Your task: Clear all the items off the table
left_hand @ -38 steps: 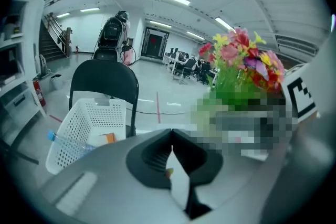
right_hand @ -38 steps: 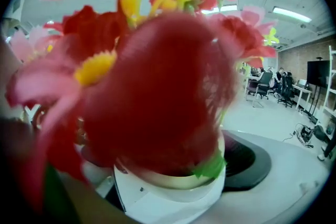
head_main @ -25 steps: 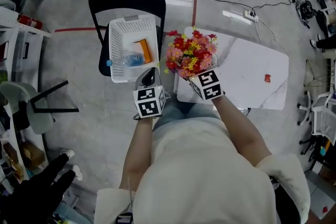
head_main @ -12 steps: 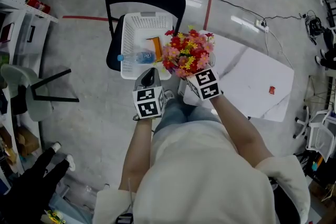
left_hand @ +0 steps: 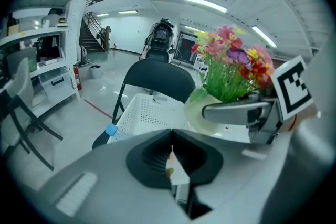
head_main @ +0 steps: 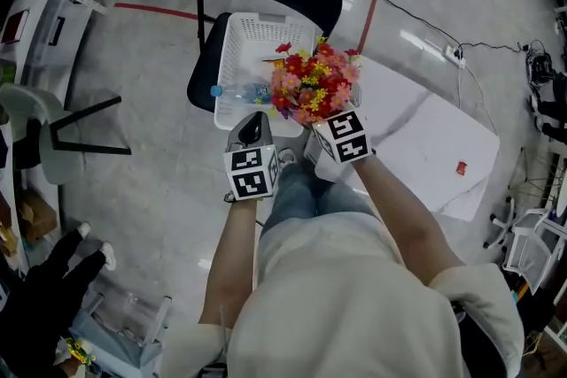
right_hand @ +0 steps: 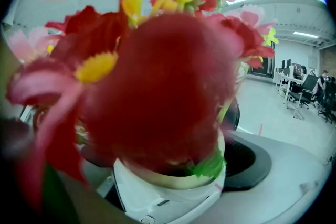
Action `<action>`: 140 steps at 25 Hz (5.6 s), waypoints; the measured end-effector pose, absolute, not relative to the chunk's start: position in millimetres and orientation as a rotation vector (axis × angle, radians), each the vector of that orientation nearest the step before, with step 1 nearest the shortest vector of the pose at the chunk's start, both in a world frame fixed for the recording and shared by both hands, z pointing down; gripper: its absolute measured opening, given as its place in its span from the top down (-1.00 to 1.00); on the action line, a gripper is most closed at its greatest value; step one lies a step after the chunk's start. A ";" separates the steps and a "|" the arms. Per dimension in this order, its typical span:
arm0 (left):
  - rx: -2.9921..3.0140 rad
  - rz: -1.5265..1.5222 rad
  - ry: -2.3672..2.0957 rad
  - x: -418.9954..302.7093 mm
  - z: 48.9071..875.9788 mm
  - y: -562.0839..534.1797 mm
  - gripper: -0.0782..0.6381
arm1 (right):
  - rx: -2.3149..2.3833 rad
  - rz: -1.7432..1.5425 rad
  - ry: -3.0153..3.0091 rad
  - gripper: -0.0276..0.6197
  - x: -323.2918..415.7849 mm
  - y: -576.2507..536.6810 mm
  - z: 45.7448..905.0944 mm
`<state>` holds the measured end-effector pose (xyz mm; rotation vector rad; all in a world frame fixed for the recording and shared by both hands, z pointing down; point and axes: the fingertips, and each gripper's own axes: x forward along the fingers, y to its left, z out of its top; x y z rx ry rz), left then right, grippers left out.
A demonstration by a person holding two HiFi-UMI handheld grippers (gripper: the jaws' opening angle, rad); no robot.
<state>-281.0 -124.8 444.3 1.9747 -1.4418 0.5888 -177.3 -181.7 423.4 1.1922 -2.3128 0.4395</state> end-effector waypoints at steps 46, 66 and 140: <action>1.752 0.537 -1.481 -352.4 535.5 -155.5 0.76 | 1.072 0.496 -2.265 -0.93 -287.0 -311.1 588.5; 1.754 0.537 -1.457 -345.3 560.2 -162.1 0.76 | 1.034 0.547 -2.215 -0.93 -308.0 -335.2 670.8; 1.934 0.538 -1.428 -257.0 443.0 -138.7 0.76 | 1.377 0.564 -2.162 0.92 -177.2 -227.3 443.0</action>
